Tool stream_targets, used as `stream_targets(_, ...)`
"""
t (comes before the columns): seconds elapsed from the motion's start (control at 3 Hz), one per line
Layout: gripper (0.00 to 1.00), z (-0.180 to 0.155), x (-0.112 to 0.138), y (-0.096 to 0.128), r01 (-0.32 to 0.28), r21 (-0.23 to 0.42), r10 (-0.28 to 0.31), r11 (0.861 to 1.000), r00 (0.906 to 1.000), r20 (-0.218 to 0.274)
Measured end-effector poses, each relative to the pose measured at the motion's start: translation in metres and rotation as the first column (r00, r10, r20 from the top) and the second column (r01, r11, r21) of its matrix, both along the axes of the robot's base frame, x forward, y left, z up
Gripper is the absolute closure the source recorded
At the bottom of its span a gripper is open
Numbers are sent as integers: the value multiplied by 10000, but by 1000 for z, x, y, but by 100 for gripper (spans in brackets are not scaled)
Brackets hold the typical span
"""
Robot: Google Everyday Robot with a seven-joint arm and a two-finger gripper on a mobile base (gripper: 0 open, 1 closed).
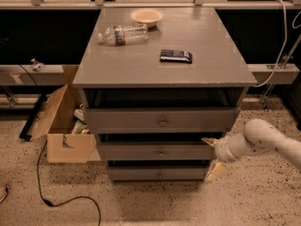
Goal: Open middle drawer
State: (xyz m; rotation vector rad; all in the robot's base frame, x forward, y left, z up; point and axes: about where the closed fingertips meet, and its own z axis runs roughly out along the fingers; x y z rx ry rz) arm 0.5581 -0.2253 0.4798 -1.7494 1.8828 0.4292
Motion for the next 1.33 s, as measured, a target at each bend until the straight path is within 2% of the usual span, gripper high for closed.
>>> stream_targets(0.33, 0, -17, 14, 2, -149, -443, 147, 9989, 9999, -42)
stream_targets(1.33, 0, -56, 63, 8, 179, -1543, -68, 9879, 9974, 722)
